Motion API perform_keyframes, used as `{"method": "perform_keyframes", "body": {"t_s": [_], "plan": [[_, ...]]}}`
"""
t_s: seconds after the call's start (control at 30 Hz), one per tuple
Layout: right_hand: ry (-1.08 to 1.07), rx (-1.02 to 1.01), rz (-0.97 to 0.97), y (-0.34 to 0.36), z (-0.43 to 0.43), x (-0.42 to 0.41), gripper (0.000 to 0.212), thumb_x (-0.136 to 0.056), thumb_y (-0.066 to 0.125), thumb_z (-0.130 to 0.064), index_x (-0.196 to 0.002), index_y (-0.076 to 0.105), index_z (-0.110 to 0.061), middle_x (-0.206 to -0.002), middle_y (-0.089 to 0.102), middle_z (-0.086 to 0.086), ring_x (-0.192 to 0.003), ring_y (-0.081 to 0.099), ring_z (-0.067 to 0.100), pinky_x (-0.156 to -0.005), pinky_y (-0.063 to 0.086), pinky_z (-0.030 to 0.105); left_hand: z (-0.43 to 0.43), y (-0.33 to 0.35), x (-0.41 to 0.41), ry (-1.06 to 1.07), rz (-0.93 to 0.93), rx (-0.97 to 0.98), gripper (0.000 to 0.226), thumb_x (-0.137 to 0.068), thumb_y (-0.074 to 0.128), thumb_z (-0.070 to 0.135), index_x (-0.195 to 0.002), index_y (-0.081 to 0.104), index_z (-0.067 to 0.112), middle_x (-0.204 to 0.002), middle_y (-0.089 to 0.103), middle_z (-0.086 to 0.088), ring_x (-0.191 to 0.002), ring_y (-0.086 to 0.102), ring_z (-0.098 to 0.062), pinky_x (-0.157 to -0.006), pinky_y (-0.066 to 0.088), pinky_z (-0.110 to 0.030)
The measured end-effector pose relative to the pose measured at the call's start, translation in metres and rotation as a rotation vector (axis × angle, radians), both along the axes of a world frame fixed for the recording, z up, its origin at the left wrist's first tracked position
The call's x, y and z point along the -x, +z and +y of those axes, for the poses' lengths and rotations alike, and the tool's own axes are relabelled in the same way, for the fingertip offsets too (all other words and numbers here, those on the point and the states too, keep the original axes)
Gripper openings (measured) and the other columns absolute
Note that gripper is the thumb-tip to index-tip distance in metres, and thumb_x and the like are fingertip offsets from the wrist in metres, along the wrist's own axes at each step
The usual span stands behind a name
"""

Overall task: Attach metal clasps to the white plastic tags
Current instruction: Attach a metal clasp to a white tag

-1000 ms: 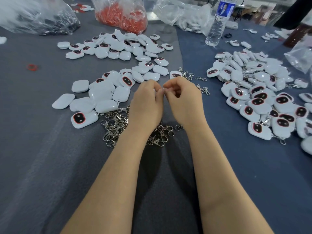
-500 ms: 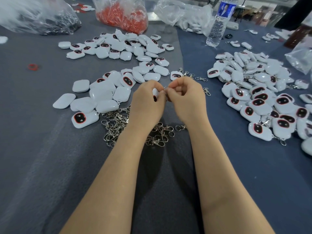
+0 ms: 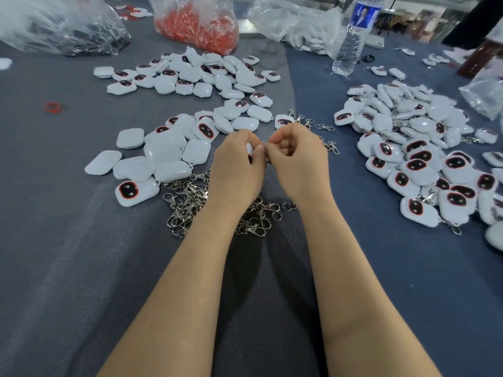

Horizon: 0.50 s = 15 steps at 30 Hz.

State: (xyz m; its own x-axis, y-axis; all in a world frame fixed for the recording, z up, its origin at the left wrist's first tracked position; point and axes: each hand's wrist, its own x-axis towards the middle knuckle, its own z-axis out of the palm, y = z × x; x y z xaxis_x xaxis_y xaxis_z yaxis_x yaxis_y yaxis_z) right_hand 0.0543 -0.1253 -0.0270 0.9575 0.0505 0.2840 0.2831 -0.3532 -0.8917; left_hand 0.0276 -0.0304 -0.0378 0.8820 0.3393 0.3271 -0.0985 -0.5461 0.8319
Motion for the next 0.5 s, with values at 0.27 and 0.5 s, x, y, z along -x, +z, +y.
{"method": "perform_keyframes", "body": {"t_s": [0.27, 0.5], "plan": [[0.083, 0.061, 0.017, -0.0042, -0.0030, -0.0039, 0.025, -0.085, 0.063, -0.007, -0.075, 0.051, -0.026, -0.074, 0.053, -0.006, -0.055, 0.045, -0.002, -0.055, 0.039, 0.007, 0.0012, 0.0004, -0.0012, 0.015, -0.003, -0.065, 0.007, -0.093, 0.052, 0.016, -0.087, 0.053, 0.018, -0.088, 0.052, 0.004, -0.080, 0.046, -0.014, -0.064, 0.028, -0.022], [0.092, 0.027, -0.016, -0.0065, -0.0057, -0.0054, 0.030, -0.082, 0.063, -0.002, -0.070, 0.051, -0.028, -0.063, 0.049, -0.009, -0.062, 0.048, 0.010, -0.063, 0.047, 0.022, 0.0033, 0.0003, -0.0007, -0.006, 0.004, -0.073, 0.009, -0.093, 0.052, 0.015, -0.086, 0.051, 0.020, -0.089, 0.056, 0.004, -0.081, 0.048, -0.015, -0.068, 0.033, -0.024]]}}
